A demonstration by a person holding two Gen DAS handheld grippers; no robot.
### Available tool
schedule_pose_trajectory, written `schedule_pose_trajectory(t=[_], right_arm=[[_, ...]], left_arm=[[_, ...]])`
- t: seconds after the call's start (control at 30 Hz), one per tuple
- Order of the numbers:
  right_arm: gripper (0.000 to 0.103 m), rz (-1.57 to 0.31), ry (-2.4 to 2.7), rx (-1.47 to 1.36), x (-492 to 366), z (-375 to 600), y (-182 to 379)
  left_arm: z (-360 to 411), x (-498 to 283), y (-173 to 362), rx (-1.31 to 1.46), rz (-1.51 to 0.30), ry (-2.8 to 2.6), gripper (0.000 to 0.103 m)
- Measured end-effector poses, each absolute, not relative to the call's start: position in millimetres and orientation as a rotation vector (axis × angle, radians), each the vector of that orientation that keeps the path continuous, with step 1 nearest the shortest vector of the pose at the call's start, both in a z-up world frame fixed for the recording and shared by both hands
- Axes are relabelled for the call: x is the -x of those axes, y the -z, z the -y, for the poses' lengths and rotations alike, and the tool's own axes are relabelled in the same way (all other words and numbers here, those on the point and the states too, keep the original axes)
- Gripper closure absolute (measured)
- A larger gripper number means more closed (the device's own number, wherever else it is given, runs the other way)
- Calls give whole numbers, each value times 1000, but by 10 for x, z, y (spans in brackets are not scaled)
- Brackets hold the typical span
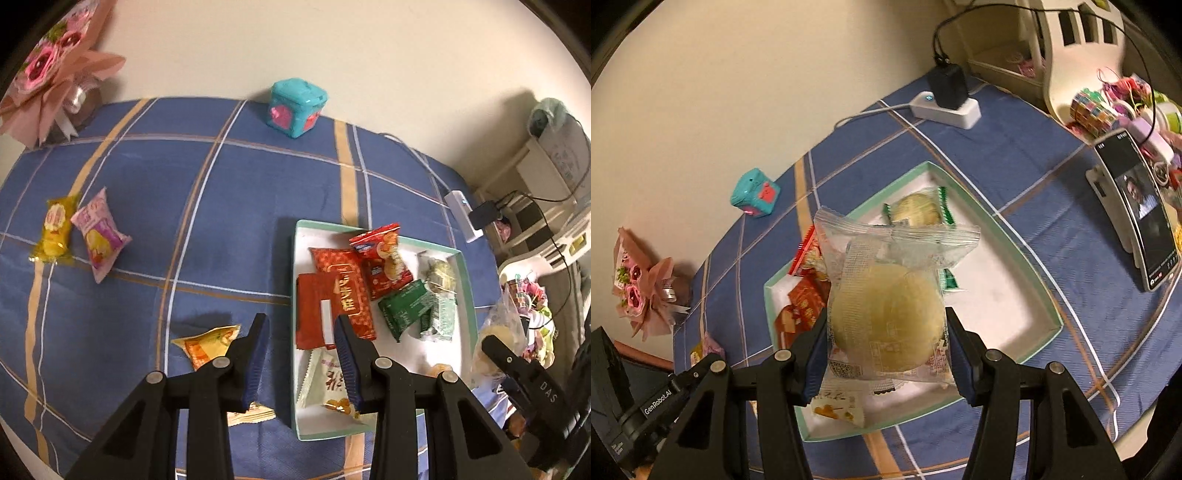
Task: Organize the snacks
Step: 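Carry the round bun and orange pack over the white tray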
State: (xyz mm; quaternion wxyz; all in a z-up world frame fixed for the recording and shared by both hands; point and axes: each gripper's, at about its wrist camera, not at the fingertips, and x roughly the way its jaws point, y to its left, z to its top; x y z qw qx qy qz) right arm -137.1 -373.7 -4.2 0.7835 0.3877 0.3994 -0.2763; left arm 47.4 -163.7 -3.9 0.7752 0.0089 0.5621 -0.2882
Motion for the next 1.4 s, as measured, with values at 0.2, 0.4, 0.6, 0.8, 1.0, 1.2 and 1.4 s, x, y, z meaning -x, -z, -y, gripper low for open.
schedule_pose_trajectory(t=[0.2,0.4,0.6,0.8,1.0,1.2,1.4], right_arm=[[44,-905,590,-826,1280,3683,109],[44,-950,564,-791,1135,3553,162],[44,-976,540,-772,1031,3457,185],[44,-984,519,-761,957,3372,180],[44,-1021,518,-765,915,3372,291],[44,-1037,529,-781,925,3418,375],[44,-1029,537,-804,969,3487,384]], left_arm=[[1422,-672,221,-9,-1258,532,63],[1277,-773,529,-23,-1349,456,62],[1267,-728,779,1,-1448,481,41],[1264,-670,1053,-53,-1510,435,41],[1274,-628,1129,-46,-1498,417,56],[1191,-670,1087,21,-1490,411,63],[1095,-659,797,67,-1417,443,63]])
